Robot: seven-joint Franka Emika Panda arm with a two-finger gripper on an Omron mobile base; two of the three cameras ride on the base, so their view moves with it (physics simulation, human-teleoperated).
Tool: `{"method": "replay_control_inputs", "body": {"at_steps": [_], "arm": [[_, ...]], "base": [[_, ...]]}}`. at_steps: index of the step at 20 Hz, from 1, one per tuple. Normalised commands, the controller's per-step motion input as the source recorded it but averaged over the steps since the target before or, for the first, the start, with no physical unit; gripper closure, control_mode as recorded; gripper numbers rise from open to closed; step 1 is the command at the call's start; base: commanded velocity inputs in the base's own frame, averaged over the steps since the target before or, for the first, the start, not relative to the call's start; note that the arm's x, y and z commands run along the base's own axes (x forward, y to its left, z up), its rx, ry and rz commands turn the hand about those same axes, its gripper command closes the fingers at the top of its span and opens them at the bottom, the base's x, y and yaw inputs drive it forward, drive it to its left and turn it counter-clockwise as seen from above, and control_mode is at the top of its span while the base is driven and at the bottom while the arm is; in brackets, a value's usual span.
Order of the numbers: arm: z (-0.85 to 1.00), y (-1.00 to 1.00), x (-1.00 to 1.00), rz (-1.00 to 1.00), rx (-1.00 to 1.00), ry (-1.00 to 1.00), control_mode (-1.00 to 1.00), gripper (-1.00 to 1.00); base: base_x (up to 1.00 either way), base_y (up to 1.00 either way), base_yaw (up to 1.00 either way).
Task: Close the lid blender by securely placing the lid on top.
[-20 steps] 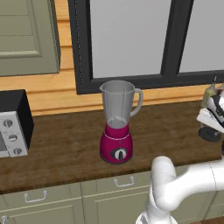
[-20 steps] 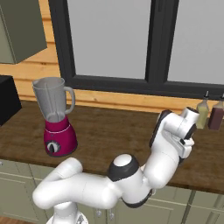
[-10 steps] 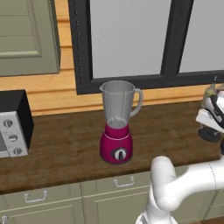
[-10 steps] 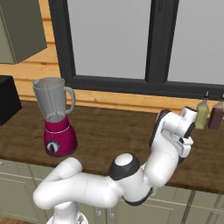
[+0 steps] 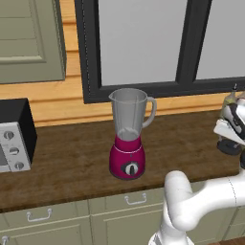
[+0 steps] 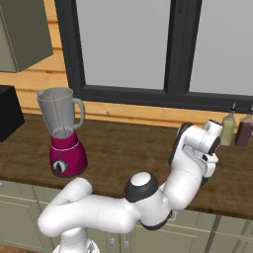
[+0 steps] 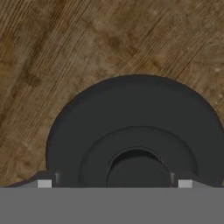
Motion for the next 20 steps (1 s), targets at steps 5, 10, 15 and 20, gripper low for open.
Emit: {"method": "replay_control_inputs", "body": {"at_steps": [5, 10, 15, 20], "arm": [[-0.48, 0.0, 0.0, 0.0, 0.09, -0.02, -1.0, 1.0], [-0.58, 0.0, -0.06, 0.0, 0.1, -0.05, -1.0, 1.0], [-0.89, 0.15, -0.01, -0.01, 0.02, -0.01, -1.0, 1.0], [0.11, 0.42, -0.08, -0.02, -0.04, 0.0, -1.0, 1.0]], "base": [[0.0, 0.0, 0.0], [0.0, 0.0, 0.0], [0.0, 0.0, 0.0], [0.0, 0.0, 0.0]]}}
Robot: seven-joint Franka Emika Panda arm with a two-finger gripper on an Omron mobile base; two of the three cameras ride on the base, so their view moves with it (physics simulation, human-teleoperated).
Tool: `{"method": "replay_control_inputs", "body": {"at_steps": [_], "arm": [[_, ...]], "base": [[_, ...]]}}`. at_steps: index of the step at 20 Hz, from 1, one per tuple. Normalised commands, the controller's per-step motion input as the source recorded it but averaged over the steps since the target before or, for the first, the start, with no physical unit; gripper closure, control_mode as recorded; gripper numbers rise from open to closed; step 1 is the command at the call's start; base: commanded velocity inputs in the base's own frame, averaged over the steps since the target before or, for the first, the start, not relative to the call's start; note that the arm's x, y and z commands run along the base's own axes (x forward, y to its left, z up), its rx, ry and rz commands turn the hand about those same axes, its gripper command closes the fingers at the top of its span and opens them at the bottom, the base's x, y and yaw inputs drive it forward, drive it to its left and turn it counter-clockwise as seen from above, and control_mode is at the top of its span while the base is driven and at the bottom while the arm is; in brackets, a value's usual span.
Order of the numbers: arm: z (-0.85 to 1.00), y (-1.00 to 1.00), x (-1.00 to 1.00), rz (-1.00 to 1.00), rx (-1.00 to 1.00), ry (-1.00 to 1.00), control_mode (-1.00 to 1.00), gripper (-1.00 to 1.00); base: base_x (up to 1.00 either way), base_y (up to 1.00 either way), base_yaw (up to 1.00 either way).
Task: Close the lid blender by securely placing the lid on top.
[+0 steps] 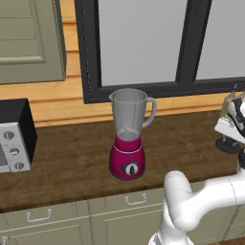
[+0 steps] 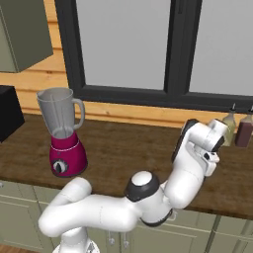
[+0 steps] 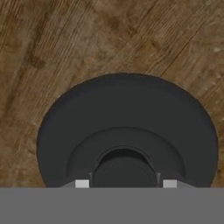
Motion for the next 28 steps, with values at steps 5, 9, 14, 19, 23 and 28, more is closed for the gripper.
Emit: {"method": "replay_control_inputs", "body": {"at_steps": [5, 9, 14, 19, 23, 28], "arm": [[0.94, 0.64, -0.05, 0.0, -0.07, -0.2, -1.0, 1.0], [0.9, 0.67, -0.37, 0.0, -0.04, -0.3, -1.0, 1.0], [0.95, 0.51, -0.66, -0.03, 0.0, -0.26, -1.0, 1.0], [0.86, 0.41, -0.77, -0.06, 0.0, -0.2, -1.0, 1.0], [0.94, 0.61, -0.57, -0.03, 0.0, -0.14, -1.0, 1.0], [0.88, 0.69, -0.29, -0.01, 0.0, -0.05, -1.0, 1.0]], "base": [[0.0, 0.0, 0.0], [0.0, 0.0, 0.0], [0.0, 0.0, 0.0], [0.0, 0.0, 0.0], [0.0, 0.0, 0.0], [0.0, 0.0, 0.0]]}}
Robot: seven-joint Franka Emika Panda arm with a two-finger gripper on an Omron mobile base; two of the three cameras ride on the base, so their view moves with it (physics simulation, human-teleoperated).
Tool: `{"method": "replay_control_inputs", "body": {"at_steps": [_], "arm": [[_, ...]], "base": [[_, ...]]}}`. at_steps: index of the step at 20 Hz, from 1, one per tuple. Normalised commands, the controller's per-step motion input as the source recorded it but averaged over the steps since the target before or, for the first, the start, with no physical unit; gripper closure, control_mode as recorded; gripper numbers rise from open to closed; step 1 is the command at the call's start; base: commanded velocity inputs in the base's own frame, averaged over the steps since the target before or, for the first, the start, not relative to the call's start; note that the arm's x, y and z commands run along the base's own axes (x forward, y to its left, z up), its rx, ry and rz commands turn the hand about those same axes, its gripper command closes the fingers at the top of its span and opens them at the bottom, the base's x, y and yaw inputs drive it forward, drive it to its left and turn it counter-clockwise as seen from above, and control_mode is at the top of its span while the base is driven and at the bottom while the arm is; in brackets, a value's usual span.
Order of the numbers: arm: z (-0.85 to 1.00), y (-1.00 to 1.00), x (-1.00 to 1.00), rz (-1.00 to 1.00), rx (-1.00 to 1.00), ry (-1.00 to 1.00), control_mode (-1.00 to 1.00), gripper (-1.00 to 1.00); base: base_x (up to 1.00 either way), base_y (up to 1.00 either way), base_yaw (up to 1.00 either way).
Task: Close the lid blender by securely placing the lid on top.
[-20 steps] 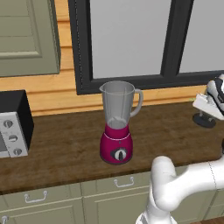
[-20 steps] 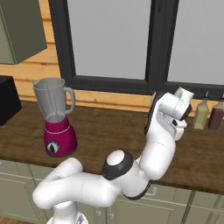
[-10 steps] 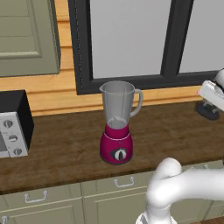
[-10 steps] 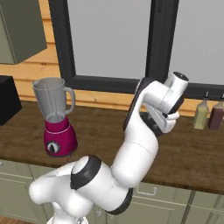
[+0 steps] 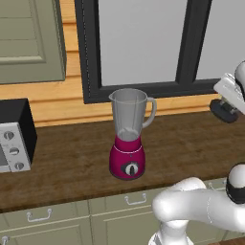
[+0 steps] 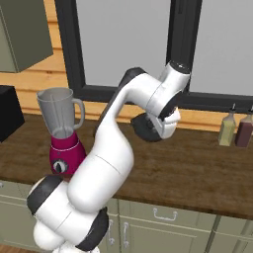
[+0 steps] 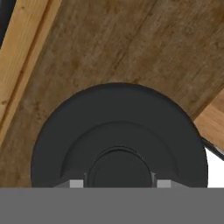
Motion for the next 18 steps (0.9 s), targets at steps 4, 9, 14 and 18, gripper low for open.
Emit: {"method": "replay_control_inputs", "body": {"at_steps": [4, 9, 14, 18], "arm": [[0.71, 0.82, -0.17, 0.0, 0.0, -0.07, -1.0, 1.0], [0.57, 0.9, -0.03, 0.0, 0.0, -0.06, -1.0, 1.0], [0.35, 0.88, 0.0, 0.0, 0.0, -0.01, -1.0, 1.0], [0.22, 0.83, 0.01, 0.0, 0.0, 0.0, -1.0, 1.0]], "base": [[0.0, 0.0, 0.0], [0.0, 0.0, 0.0], [0.0, 0.0, 0.0], [0.0, 0.0, 0.0]]}}
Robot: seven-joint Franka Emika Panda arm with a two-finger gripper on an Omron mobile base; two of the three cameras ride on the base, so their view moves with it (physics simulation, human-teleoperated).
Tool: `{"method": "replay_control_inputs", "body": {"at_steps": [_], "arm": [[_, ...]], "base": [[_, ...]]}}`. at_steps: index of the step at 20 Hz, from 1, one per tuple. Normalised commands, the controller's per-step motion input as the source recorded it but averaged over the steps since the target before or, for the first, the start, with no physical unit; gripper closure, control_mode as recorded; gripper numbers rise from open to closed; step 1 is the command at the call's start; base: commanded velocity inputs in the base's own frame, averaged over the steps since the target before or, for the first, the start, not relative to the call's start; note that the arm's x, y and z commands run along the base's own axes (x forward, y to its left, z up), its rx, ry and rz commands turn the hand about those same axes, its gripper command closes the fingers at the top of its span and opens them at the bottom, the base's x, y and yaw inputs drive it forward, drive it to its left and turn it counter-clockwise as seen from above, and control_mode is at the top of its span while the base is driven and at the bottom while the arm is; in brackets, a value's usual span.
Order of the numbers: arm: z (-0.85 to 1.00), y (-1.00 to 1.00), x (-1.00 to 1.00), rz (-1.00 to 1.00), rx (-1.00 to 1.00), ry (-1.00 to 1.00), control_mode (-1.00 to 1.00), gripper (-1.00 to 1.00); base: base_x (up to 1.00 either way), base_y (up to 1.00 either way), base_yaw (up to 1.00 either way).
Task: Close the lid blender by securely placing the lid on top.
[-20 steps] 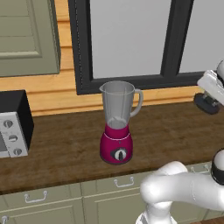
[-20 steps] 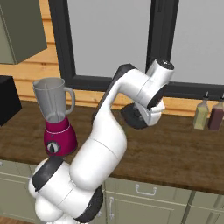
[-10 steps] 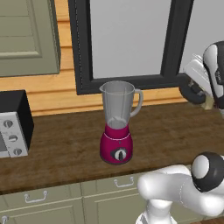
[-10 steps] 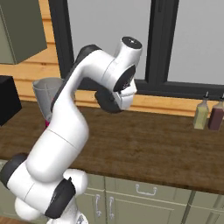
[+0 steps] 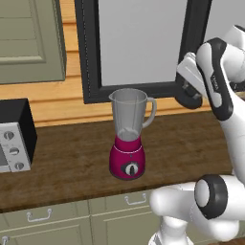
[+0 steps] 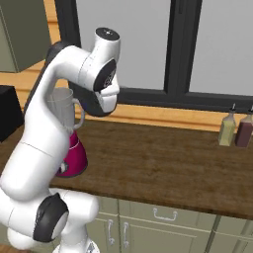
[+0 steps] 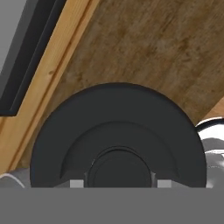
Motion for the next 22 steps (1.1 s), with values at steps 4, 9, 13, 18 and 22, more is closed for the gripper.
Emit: {"method": "replay_control_inputs", "body": {"at_steps": [4, 9, 13, 18, 22], "arm": [[0.2, 0.72, 0.01, 0.01, 0.0, 0.0, -1.0, 1.0], [0.3, 0.47, 0.02, 0.0, 0.0, 0.0, -1.0, 1.0], [0.17, 0.47, 0.12, 0.01, 0.0, 0.03, -1.0, 1.0], [0.19, 0.49, 0.14, 0.03, -0.01, 0.07, -1.0, 1.0], [0.09, 0.57, 0.27, 0.02, -0.05, 0.11, -1.0, 1.0]], "base": [[0.0, 0.0, 0.0], [0.0, 0.0, 0.0], [0.0, 0.0, 0.0], [0.0, 0.0, 0.0], [0.0, 0.0, 0.0]]}}
